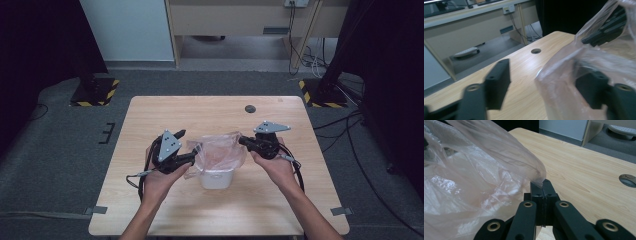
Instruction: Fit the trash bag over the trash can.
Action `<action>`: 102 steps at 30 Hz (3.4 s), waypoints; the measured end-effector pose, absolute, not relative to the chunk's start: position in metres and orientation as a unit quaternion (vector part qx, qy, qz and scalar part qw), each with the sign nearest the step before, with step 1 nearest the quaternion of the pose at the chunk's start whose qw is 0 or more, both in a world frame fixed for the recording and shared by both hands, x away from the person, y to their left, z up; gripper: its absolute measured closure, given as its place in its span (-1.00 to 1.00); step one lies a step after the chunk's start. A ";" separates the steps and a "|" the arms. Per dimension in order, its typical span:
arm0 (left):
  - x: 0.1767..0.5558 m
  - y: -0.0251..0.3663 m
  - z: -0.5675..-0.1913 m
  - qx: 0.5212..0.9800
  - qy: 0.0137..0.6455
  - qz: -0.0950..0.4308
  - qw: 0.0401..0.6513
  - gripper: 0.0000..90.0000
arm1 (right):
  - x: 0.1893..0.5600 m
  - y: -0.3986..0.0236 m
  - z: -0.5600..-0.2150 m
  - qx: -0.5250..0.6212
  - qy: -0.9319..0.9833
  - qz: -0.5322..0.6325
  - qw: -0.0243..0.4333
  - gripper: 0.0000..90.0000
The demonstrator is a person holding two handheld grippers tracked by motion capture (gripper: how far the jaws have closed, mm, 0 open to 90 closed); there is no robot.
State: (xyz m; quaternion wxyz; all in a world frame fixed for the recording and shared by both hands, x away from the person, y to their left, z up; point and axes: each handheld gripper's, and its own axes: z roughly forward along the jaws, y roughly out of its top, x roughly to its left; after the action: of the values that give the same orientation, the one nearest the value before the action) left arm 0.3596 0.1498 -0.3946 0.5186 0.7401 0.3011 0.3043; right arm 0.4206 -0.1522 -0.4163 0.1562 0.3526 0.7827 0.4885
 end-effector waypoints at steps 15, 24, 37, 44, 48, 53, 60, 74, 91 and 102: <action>0.371 0.142 -0.393 0.737 0.348 0.234 0.531 0.96 | 0.417 -0.158 -0.410 0.341 0.764 0.519 0.174 0.25; 0.379 0.147 -0.396 0.711 0.392 0.217 0.542 0.96 | 0.415 -0.154 -0.402 0.331 0.760 0.529 0.183 0.97; 0.402 0.151 -0.424 0.676 0.480 0.158 0.537 0.97 | 0.426 -0.152 -0.427 0.372 0.779 0.475 0.172 1.00; 0.404 0.156 -0.437 0.666 0.500 0.128 0.539 0.97 | 0.426 -0.152 -0.436 0.375 0.785 0.466 0.162 1.00; 0.402 0.157 -0.441 0.668 0.497 0.127 0.538 0.97 | 0.425 -0.153 -0.440 0.374 0.786 0.467 0.158 1.00; 0.402 0.158 -0.444 0.674 0.495 0.126 0.534 0.97 | 0.423 -0.152 -0.444 0.371 0.789 0.465 0.156 1.00; 0.402 0.159 -0.450 0.676 0.497 0.119 0.531 0.97 | 0.423 -0.152 -0.448 0.369 0.792 0.461 0.152 1.00; 0.401 0.161 -0.454 0.681 0.494 0.118 0.527 0.97 | 0.423 -0.151 -0.454 0.372 0.794 0.460 0.145 1.00; 0.399 0.162 -0.460 0.685 0.494 0.118 0.523 0.95 | 0.423 -0.152 -0.459 0.370 0.796 0.457 0.146 1.00; 0.393 0.164 -0.451 0.686 0.482 0.136 0.528 0.52 | 0.418 -0.165 -0.445 0.379 0.771 0.484 0.169 0.68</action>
State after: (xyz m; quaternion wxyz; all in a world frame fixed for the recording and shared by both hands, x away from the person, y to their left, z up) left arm 0.3930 0.1642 -0.4507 0.5277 0.6858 0.4823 0.1364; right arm 0.4181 -0.1646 -0.4446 0.1686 0.3787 0.7708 0.4837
